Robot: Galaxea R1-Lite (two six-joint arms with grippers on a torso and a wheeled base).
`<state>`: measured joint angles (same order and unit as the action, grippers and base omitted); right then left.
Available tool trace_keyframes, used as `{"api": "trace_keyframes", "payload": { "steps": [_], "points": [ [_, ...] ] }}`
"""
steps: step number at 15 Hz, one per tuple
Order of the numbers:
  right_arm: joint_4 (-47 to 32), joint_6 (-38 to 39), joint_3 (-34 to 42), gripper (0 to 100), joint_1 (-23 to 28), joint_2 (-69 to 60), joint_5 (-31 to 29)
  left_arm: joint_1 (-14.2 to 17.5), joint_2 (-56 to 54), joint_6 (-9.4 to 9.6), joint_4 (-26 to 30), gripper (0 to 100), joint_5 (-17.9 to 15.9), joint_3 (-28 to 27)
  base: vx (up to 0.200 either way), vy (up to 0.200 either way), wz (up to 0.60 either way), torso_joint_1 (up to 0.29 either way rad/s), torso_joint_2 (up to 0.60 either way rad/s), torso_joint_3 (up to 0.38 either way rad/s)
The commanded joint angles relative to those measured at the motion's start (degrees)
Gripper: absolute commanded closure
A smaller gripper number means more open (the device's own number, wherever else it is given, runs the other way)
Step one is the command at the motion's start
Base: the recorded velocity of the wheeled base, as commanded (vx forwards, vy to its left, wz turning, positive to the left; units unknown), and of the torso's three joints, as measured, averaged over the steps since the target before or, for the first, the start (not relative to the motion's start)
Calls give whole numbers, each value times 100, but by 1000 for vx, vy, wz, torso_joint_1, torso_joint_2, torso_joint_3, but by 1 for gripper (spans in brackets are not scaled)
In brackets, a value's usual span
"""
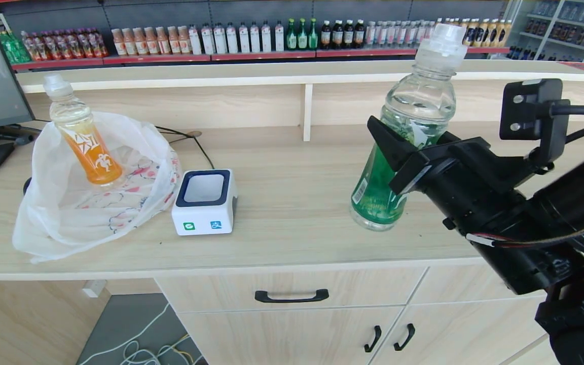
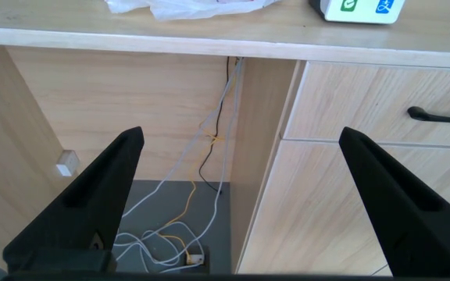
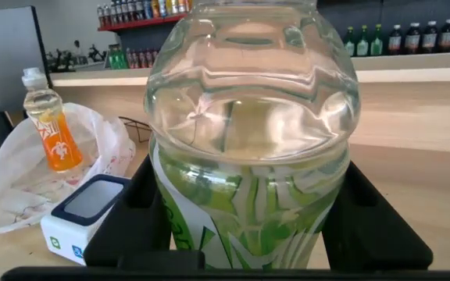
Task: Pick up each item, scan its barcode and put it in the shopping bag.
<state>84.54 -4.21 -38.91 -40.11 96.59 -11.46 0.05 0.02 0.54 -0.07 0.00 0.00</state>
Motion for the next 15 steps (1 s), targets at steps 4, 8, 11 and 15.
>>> {"api": "trace_keyframes", "payload": {
  "steps": [4, 8, 11, 15],
  "points": [
    [194, 16, -37, 100, 64, 18, 3, -5, -2, -1, -1, 0, 0, 0, -50, 0, 0, -1, 1, -2],
    [203, 25, -73, 100, 91, 18, 12, -5, -2, -1, -1, 0, 0, 0, -50, 0, 0, 1, 1, -1],
    [203, 7, -108, 100, 126, 9, 12, -5, -2, 8, -1, 0, 0, 0, 0, 0, 0, 0, 0, 0],
    [177, -177, -240, 100, 337, -17, -5, 4, -2, -18, -1, 0, 0, 0, 0, 100, 0, 2, 1, 2]
  ]
}}
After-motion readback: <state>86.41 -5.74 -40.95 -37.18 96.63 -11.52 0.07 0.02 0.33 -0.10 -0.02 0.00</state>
